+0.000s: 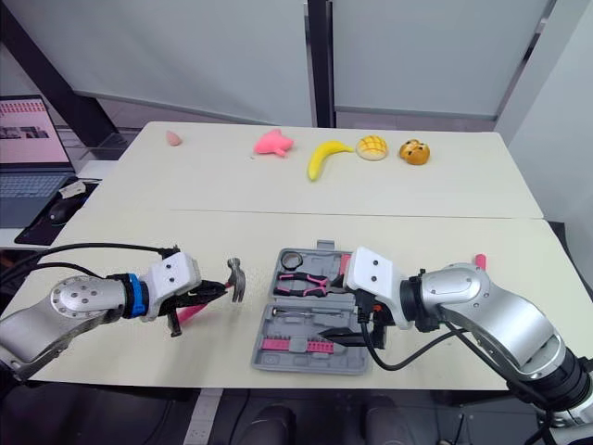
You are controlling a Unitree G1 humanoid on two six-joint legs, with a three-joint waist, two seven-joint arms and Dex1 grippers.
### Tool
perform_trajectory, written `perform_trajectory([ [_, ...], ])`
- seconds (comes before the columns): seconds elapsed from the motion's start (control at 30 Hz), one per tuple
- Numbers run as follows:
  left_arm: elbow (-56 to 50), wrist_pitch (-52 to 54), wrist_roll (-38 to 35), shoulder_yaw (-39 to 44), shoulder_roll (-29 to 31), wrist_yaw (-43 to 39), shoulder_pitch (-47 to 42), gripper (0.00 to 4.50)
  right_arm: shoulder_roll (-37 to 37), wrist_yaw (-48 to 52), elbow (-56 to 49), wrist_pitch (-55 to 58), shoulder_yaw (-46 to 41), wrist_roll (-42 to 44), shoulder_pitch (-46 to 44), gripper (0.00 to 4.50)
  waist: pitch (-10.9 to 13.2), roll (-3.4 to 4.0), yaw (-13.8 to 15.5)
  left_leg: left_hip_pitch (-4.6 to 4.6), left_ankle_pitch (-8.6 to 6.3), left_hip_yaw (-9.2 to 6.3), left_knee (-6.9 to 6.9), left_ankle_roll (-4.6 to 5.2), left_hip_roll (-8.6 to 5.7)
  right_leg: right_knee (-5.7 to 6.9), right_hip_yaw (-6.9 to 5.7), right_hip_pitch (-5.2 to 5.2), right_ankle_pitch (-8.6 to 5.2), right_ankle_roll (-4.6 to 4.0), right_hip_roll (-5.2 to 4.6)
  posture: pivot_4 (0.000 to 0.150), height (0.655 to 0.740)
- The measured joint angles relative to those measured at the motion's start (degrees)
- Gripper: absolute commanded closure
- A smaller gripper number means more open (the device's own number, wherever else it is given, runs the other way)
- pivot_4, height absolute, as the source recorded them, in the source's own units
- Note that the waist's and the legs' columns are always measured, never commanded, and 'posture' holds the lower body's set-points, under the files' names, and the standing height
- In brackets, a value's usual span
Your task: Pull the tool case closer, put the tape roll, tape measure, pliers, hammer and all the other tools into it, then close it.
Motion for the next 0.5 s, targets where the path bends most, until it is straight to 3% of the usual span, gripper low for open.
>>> perform_trajectory([
  [0.3, -5.37, 24.5, -0.51, 15.6, -12.81, 13.53, 5.42, 4.47, 1.65, 0.32, 1.26, -0.45, 1.12, -1.55, -1.49, 0.0, 0.0, 0.0, -0.08, 0.02, 0.0, 0.04, -0.01, 0.0, -0.01, -0.02, 0.05, -0.03, 0.0, -0.02, 0.0, 0.15, 0.7369],
  [0.5, -5.25, 34.19, 3.9, 20.08, -24.64, 22.81, 4.45, 4.47, 3.88, -0.12, 3.49, -1.23, 3.49, -3.79, -3.38, 0.0, -0.01, -0.01, 0.2, -0.03, 0.0, 0.02, 0.01, 0.0, -0.06, -0.06, 0.04, -0.03, 0.01, -0.02, -0.04, 0.15, 0.7369],
])
